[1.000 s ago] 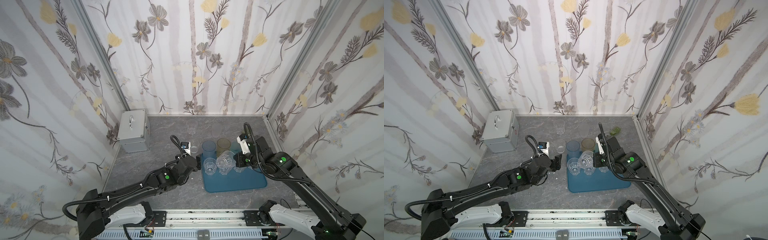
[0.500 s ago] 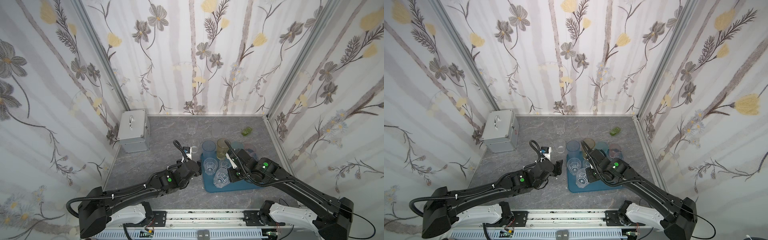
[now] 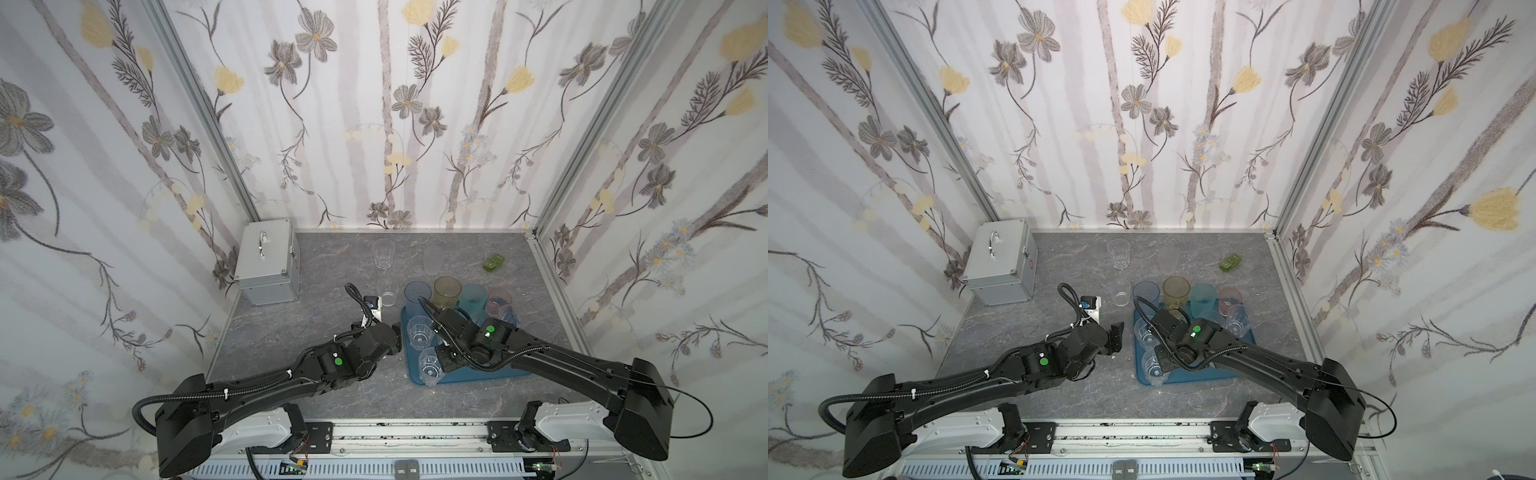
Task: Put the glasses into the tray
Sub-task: 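Lower the clear cup onto the tray edge nearest the robot, open right gripper, then raise the right gripper up and away from the tray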
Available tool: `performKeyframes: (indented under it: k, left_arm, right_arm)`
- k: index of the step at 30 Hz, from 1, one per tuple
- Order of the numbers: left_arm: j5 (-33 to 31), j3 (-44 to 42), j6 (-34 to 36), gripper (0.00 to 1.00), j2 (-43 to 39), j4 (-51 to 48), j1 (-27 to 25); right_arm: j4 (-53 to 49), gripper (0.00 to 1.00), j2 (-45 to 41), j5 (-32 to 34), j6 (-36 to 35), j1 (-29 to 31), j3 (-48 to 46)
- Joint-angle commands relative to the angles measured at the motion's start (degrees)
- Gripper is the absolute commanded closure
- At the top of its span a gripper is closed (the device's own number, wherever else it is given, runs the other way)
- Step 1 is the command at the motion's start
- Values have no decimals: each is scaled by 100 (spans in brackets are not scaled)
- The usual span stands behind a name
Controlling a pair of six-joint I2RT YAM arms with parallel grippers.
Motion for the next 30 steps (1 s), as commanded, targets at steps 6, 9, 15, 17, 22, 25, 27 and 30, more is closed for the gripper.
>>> performKeyframes:
  k: [6,9,15,17,22,25,27,30]
  left_arm:
    - [-250,-30,19,16,-8,49,-1]
    - [-269,-57,19,15,-15,49,8]
    - [-286,-82,45,15,-40,49,7]
    - [-294,-79,50,15,-50,49,15]
    - [-301,-57,87,15,-76,42,25]
    - [-301,-11,181,15,-152,41,67]
    - [-288,34,287,15,-223,41,144]
    - [-246,151,497,14,-309,37,320]
  right_arm:
    - [517,99,269,99,98,30,23]
    - [570,97,348,117,99,37,8]
    - [598,92,439,121,105,37,23]
    - [558,86,414,125,97,38,48]
    - [276,72,326,165,46,38,264]
    - [-73,64,240,237,-89,31,651]
    - [-305,61,202,342,-236,-10,1024]
    - [-576,59,278,487,-498,-225,1651]
